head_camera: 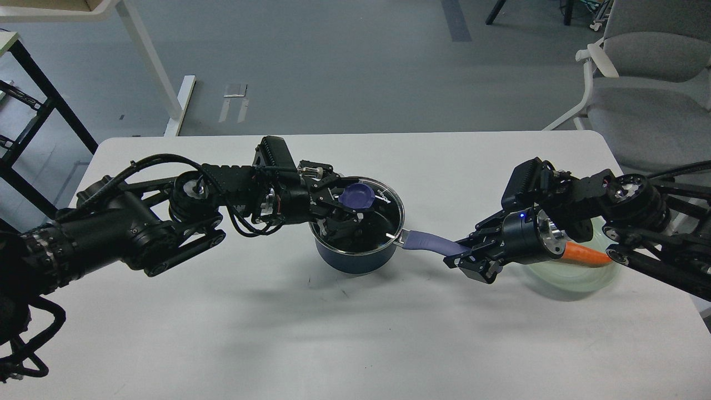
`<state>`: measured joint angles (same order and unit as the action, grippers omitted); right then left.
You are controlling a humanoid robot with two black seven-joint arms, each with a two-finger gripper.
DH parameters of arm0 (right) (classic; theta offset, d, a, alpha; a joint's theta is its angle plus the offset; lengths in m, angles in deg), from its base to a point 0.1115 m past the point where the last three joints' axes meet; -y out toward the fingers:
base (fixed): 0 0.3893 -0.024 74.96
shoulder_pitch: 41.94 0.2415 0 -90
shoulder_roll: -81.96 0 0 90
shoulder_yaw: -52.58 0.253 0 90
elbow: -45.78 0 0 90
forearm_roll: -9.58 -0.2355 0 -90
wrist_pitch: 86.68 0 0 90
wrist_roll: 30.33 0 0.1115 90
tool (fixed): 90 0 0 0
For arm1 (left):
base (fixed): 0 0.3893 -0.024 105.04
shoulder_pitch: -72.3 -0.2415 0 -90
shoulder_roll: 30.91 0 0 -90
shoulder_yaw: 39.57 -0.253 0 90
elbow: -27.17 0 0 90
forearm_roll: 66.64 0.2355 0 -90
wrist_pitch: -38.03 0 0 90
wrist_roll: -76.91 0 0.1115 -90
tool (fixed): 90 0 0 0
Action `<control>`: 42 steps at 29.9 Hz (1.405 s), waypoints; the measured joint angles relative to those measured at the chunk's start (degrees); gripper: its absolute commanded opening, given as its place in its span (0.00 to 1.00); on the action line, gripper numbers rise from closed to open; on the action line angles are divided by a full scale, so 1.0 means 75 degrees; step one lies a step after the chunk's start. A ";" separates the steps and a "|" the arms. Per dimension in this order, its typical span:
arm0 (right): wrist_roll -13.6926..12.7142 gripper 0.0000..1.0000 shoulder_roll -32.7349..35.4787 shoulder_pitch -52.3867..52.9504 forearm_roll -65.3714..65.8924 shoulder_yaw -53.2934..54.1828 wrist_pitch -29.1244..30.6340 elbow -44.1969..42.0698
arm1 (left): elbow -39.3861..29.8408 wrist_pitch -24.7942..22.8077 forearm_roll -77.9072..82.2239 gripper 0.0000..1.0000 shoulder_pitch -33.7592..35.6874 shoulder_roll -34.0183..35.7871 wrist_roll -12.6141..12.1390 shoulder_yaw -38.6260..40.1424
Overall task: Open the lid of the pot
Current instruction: 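Grasp the blue knob of the glass lid with the left gripper, then lift the glass lid off the saucepan and carry it toward the left arm, then lower the glass lid onto the table beside the saucepan with the left gripper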
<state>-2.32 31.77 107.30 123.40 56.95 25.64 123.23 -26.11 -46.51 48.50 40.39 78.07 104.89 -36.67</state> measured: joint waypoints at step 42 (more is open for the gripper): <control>-0.0001 0.36 0.0024 -0.0035 0.0000 0.0027 0.0000 0.0008 | -0.0944 0.2974 -0.0553 0.33 -0.1655 0.4780 0.0002 -0.1396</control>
<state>-2.33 31.95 107.03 123.40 57.15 25.64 123.29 -33.19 -24.21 44.35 27.98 113.91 104.91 -47.14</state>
